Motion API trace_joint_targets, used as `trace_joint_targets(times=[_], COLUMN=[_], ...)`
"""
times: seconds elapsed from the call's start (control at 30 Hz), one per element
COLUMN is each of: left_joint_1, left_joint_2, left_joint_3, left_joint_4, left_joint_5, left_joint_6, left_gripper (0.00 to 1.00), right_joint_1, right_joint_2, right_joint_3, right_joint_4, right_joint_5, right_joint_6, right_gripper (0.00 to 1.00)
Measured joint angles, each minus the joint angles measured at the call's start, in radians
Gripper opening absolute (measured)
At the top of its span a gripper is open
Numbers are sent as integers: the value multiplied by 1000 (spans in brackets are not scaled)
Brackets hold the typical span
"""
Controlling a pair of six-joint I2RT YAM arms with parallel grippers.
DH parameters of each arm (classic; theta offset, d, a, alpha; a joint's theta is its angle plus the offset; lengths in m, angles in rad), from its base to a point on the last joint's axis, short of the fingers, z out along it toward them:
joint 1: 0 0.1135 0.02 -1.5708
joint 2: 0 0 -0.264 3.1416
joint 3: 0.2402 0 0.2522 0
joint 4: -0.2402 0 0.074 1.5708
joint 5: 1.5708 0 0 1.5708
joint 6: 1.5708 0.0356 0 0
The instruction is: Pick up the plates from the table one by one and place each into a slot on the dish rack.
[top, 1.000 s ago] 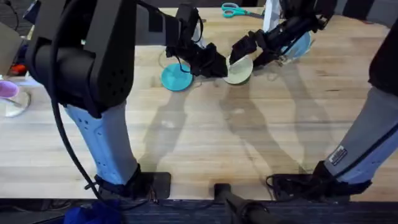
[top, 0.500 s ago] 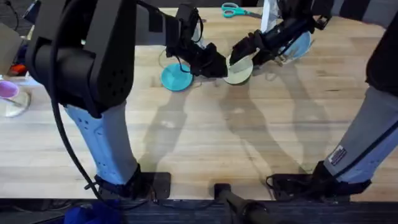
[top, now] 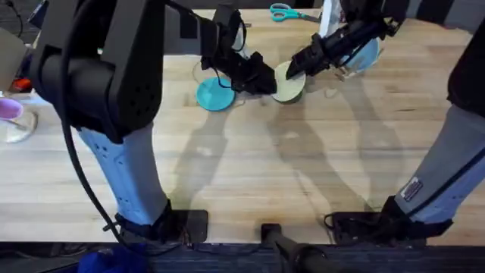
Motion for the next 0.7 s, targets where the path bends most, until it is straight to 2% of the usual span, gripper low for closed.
trace_joint_targets(times=[0.47, 0.57, 0.7], left_joint_1=[0, -2, -12], left_joint_2=[0, 0, 0], left_joint_3=[1, 21, 70], left_joint_4=[5, -29, -107], left_joint_5=[3, -9, -75], left_joint_6=[6, 40, 112], left_gripper=[40, 40, 40], right_joint_1=[0, 2, 8], right_joint_2=[0, 0, 0], right_joint_3=[4, 14, 37], right_joint_4=[-22, -64, -154], right_joint_5=[12, 30, 64], right_joint_6=[0, -5, -45], right_gripper=[28, 29, 29])
